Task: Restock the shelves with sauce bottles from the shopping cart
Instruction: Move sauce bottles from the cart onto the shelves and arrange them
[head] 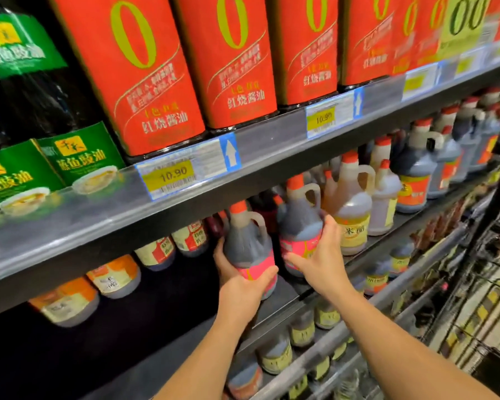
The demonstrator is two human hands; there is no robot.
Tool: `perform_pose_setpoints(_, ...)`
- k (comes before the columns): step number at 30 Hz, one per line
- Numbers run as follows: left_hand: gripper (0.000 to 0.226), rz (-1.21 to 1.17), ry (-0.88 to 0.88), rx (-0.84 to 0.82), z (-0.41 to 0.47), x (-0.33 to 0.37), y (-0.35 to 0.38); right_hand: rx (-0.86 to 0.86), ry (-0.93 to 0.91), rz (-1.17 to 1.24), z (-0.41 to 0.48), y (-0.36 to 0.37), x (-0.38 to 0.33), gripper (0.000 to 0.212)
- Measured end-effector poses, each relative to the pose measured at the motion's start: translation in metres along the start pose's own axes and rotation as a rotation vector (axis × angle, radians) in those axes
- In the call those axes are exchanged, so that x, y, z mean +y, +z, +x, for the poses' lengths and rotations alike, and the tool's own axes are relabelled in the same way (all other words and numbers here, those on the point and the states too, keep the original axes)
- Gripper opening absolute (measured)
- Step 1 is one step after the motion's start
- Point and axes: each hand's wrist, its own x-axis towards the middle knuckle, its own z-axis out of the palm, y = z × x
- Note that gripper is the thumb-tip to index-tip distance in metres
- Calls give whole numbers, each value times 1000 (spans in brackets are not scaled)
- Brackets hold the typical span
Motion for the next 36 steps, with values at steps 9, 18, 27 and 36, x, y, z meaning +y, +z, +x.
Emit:
perform_pose_setpoints(9, 114, -1, -62, 18, 19, -8, 24, 21, 38, -315, 5, 7, 2, 107)
perform_pose_setpoints(18, 116, 29, 9, -22, 27, -10, 25, 32, 29, -445, 10, 12, -6, 117)
perform_pose_setpoints(27, 129, 236, -109, -155, 13, 6, 3, 14, 58, -552, -4, -9, -29, 104)
perform_pose_setpoints(36, 91, 247, 44, -287, -67, 28, -11, 115, 151, -648, -82, -77, -27, 68)
